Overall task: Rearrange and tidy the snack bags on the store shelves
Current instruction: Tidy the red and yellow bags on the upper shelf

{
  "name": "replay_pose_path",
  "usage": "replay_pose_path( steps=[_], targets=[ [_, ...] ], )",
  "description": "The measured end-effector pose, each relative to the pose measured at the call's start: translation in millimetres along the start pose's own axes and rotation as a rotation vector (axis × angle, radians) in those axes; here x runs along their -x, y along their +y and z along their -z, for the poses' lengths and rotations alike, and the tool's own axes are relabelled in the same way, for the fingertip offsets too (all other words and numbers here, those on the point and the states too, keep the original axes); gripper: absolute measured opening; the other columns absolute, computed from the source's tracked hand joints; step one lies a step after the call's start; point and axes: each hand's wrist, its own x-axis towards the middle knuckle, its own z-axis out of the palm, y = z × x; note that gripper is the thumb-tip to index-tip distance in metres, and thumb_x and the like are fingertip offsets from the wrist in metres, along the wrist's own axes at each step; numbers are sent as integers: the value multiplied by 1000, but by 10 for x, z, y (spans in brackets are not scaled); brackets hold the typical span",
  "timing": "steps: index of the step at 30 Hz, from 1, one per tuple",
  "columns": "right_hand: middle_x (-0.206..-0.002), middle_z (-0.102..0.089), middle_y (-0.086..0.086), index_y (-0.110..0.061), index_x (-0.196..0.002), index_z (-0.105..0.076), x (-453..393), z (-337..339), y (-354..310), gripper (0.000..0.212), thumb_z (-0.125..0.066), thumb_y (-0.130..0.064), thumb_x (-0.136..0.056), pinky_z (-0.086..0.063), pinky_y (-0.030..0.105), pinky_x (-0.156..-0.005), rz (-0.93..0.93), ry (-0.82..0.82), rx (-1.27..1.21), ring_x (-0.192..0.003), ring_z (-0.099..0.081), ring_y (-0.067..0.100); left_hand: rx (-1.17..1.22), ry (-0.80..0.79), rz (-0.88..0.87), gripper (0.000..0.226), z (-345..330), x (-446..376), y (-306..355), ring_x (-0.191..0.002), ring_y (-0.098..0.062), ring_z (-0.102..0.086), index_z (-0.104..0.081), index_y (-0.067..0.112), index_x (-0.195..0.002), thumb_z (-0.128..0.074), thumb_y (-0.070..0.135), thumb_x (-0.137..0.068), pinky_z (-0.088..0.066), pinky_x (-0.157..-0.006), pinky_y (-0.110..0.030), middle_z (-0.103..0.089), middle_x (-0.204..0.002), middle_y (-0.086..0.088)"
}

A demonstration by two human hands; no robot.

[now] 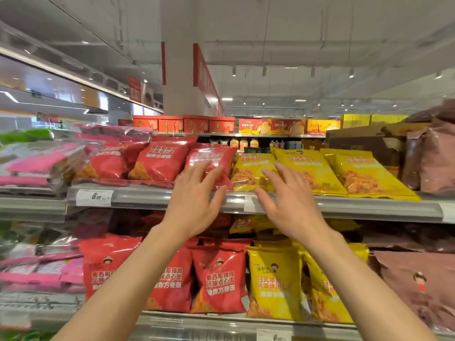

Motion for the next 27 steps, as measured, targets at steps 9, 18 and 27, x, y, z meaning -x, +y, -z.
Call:
replay_pose_path(
  steps=[9,18,27],
  targets=[
    [-174,-9,-3,-30,-165,-17,-139,-190,-67,66,-14,-61,-106,14,57,-125,16,-138,138,-161,2,18,-184,-89,15,76,-280,-35,-133,-160,-21,-5,-14,29,-164,-1,63,-97,-1,-129,-44,-15,-172,0],
    [-172,-20,5,-26,-158,-37,32,124,646,56,-23,-49,-109,3,55,-128,-223,44,95,-160,-12,26,-97,-91,-188,66,-496,-284,360,-157,-19,-21,-34,27,-159,-11,52,-102,-5,-128,-47,-29,-168,1],
    [-174,-13,-2,-31,-164,-22,72,118,810,59,-17,-52,-109,11,58,-125,-143,-44,122,-161,-5,22,-127,-81,-106,76,-629,-312,544,-155,-23,-27,-40,24,-156,-7,59,-97,-1,-127,-47,-40,-163,-5]
  ],
)
